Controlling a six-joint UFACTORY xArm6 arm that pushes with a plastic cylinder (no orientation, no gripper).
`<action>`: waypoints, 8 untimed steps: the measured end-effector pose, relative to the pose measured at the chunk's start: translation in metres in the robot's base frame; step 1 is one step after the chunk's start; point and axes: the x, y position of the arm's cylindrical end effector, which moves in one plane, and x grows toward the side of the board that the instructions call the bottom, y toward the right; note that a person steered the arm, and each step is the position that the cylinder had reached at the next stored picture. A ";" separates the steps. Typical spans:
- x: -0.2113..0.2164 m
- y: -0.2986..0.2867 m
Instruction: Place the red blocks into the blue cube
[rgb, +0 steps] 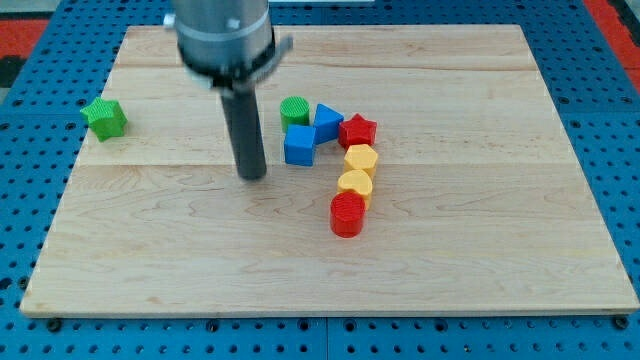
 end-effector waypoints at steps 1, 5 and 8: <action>0.064 0.073; -0.003 0.078; 0.026 0.100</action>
